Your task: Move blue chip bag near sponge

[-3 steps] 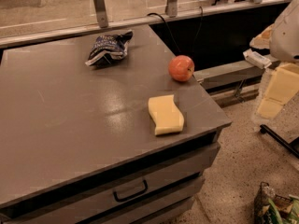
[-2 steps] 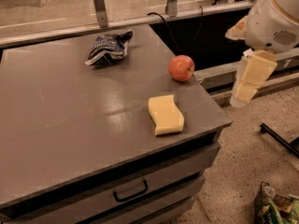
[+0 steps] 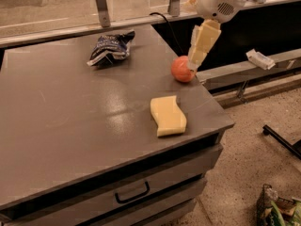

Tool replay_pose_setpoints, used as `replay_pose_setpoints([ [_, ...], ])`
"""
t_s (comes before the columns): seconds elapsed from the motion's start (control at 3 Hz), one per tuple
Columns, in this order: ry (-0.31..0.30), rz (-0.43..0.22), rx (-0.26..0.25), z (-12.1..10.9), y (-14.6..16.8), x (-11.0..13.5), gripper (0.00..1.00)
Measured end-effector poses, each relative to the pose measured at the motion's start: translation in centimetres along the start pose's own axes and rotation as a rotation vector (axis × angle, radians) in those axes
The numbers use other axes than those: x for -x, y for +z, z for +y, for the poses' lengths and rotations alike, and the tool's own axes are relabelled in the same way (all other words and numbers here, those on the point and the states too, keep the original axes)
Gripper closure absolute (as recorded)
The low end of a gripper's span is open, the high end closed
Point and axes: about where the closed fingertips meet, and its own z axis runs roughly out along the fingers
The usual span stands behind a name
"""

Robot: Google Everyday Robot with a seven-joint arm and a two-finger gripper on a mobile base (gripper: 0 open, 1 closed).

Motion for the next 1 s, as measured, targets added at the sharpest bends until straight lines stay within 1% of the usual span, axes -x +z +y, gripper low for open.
replay_pose_setpoints([
  [0.33, -0.019, -0.132, -0.011, -3.6, 2.3, 4.5, 0.0],
  [0.67, -0.016, -0.256, 0.009, -5.6, 5.0, 9.3, 0.0],
  [1.0, -0.016, -0.256, 0.009, -5.6, 5.1, 9.3, 0.0],
])
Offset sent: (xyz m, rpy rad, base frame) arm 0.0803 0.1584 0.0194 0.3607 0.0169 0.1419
